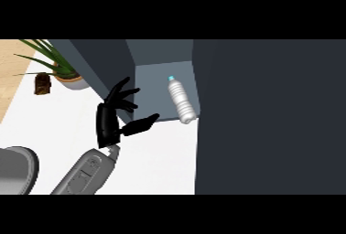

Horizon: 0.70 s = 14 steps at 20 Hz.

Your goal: Pick up the bottled water, place it into the cabinet and close the cabinet

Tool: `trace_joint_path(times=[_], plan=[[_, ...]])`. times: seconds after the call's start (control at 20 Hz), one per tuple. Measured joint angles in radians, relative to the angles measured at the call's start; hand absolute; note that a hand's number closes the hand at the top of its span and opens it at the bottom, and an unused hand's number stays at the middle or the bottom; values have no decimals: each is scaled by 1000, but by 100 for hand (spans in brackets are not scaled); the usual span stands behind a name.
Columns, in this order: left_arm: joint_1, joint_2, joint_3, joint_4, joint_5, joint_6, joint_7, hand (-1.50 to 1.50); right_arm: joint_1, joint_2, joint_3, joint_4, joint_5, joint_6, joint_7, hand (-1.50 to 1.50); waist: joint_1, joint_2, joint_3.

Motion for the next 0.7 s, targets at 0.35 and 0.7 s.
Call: trace_joint_path(times=[0.35, 0.7], plan=[[-3, -1, -6, -8, 51, -43, -24, -150, 8, 1, 3, -4, 7, -4, -8, -150, 6, 6, -4], [2, -32, 27, -22, 187, -163, -112, -150, 10, -5, -15, -16, 5, -10, -9, -150, 29, 12, -10]])
